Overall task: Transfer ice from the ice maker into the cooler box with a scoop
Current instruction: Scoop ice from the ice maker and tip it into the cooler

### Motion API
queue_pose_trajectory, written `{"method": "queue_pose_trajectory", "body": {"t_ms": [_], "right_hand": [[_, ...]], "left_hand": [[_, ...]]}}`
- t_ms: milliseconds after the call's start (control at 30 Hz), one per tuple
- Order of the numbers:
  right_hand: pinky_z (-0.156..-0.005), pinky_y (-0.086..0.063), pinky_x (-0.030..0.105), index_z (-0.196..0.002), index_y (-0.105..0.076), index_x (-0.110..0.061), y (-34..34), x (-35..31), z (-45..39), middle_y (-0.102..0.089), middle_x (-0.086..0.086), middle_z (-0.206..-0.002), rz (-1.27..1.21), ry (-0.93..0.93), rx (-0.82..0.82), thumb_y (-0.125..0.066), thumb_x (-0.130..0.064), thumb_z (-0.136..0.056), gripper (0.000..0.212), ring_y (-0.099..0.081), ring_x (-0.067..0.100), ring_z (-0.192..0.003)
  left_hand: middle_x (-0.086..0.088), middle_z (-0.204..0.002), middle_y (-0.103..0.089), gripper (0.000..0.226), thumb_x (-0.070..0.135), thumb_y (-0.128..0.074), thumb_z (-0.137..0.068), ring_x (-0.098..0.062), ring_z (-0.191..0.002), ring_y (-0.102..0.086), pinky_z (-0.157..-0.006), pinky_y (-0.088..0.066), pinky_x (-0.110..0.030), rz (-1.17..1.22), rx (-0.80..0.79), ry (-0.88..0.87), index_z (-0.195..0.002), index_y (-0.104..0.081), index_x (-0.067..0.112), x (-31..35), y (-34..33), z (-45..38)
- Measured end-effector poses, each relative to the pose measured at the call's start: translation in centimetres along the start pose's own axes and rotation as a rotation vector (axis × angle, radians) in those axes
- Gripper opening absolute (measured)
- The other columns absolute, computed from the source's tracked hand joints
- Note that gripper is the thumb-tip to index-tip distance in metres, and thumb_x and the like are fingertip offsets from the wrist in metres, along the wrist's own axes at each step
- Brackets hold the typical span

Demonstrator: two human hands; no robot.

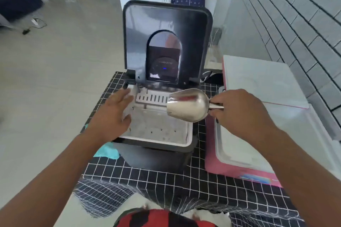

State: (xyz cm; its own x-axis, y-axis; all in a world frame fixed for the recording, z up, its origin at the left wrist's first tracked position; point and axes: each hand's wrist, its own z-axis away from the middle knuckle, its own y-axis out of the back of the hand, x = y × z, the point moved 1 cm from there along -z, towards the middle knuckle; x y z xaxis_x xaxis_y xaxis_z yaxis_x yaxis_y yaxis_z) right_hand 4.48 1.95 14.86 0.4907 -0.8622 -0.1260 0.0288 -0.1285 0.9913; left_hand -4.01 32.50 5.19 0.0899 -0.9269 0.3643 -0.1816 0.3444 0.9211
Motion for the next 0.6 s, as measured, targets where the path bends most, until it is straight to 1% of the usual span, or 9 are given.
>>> {"method": "queue_pose_trajectory", "body": {"t_ms": [33,100,167,233,300,333,400,500,600], "right_hand": [[-0.050,-0.027,0.024,-0.068,-0.060,-0.023,-0.1,-1.6,-0.6,-0.053,-0.007,-0.066,0.124,0.025,-0.040,-0.059,-0.016,-0.080,0.014,-0.051,0.016,-0.062],[-0.056,-0.028,0.025,-0.059,-0.044,-0.020,-0.5,-4.8,-1.5,-0.041,-0.005,-0.059,0.356,0.069,-0.086,-0.054,-0.006,-0.074,0.023,-0.040,0.014,-0.054],[-0.063,-0.030,0.028,-0.057,-0.031,-0.019,-1.1,-7.7,-2.4,-0.033,-0.003,-0.058,0.480,0.109,-0.125,-0.055,-0.004,-0.072,0.032,-0.038,0.016,-0.058],[-0.064,-0.030,0.030,-0.060,-0.034,-0.017,-2.5,-10.0,-3.4,-0.033,-0.002,-0.059,0.553,0.114,-0.172,-0.057,-0.007,-0.074,0.029,-0.040,0.020,-0.064],[-0.054,-0.028,0.029,-0.070,-0.050,-0.015,-4.3,-11.6,-4.2,-0.044,-0.002,-0.066,0.603,0.123,-0.224,-0.054,-0.009,-0.079,0.012,-0.045,0.020,-0.063],[-0.052,-0.028,0.030,-0.081,-0.058,-0.014,-5.3,-12.1,-4.6,-0.052,-0.001,-0.075,0.604,0.130,-0.261,-0.052,-0.008,-0.081,0.009,-0.051,0.021,-0.069],[-0.056,-0.032,0.031,-0.098,-0.064,-0.014,-6.6,-12.4,-5.1,-0.060,0.001,-0.091,0.573,0.112,-0.311,-0.051,-0.004,-0.083,0.022,-0.059,0.024,-0.083],[-0.058,-0.034,0.030,-0.089,-0.062,-0.013,-7.7,-11.2,-5.4,-0.058,0.000,-0.083,0.513,0.115,-0.255,-0.053,-0.006,-0.080,0.015,-0.055,0.023,-0.073],[-0.057,-0.037,0.030,-0.085,-0.059,-0.013,-8.9,-10.2,-5.2,-0.063,0.003,-0.084,0.364,0.077,-0.230,-0.058,-0.014,-0.076,0.009,-0.060,0.025,-0.072]], "left_hand": [[-0.002,-0.158,-0.027,0.059,0.003,-0.062,-0.083,-0.024,-0.145,-0.027,-0.114,-0.027,-0.035,0.017,-0.014,-0.012,-0.140,-0.050,0.009,-0.6,0.0,0.1],[0.002,-0.161,-0.019,0.060,-0.001,-0.056,-0.084,-0.018,-0.148,-0.017,-0.117,-0.022,-0.032,0.078,-0.015,-0.028,-0.143,-0.046,0.008,-1.2,-0.1,0.2],[0.002,-0.161,-0.018,0.058,-0.005,-0.051,-0.086,-0.016,-0.149,-0.012,-0.118,-0.023,-0.034,0.125,0.010,-0.048,-0.143,-0.045,0.006,-1.1,-0.2,0.2],[0.002,-0.160,-0.019,0.055,-0.006,-0.048,-0.087,-0.014,-0.149,-0.010,-0.117,-0.021,-0.029,0.165,0.040,-0.057,-0.141,-0.047,0.004,-1.1,-0.3,0.3],[0.004,-0.160,-0.019,0.053,-0.007,-0.047,-0.088,-0.011,-0.149,-0.008,-0.116,-0.022,-0.027,0.206,0.048,-0.057,-0.140,-0.047,0.003,-1.2,-0.3,0.3],[0.004,-0.160,-0.019,0.053,-0.007,-0.046,-0.088,-0.010,-0.148,-0.008,-0.117,-0.023,-0.029,0.230,0.048,-0.059,-0.140,-0.047,0.003,-1.4,-0.3,0.4],[0.003,-0.160,-0.019,0.053,-0.007,-0.045,-0.088,-0.010,-0.148,-0.008,-0.118,-0.023,-0.031,0.273,0.051,-0.064,-0.140,-0.047,0.002,-1.5,-0.4,0.4],[0.003,-0.161,-0.019,0.052,-0.005,-0.044,-0.089,-0.010,-0.149,-0.008,-0.116,-0.013,-0.022,0.271,0.073,-0.069,-0.141,-0.046,0.003,-1.7,-0.8,0.3],[0.003,-0.161,-0.019,0.053,-0.004,-0.044,-0.089,-0.011,-0.149,-0.008,-0.115,-0.011,-0.019,0.273,0.086,-0.078,-0.141,-0.046,0.003,-2.1,-1.2,0.3]]}}
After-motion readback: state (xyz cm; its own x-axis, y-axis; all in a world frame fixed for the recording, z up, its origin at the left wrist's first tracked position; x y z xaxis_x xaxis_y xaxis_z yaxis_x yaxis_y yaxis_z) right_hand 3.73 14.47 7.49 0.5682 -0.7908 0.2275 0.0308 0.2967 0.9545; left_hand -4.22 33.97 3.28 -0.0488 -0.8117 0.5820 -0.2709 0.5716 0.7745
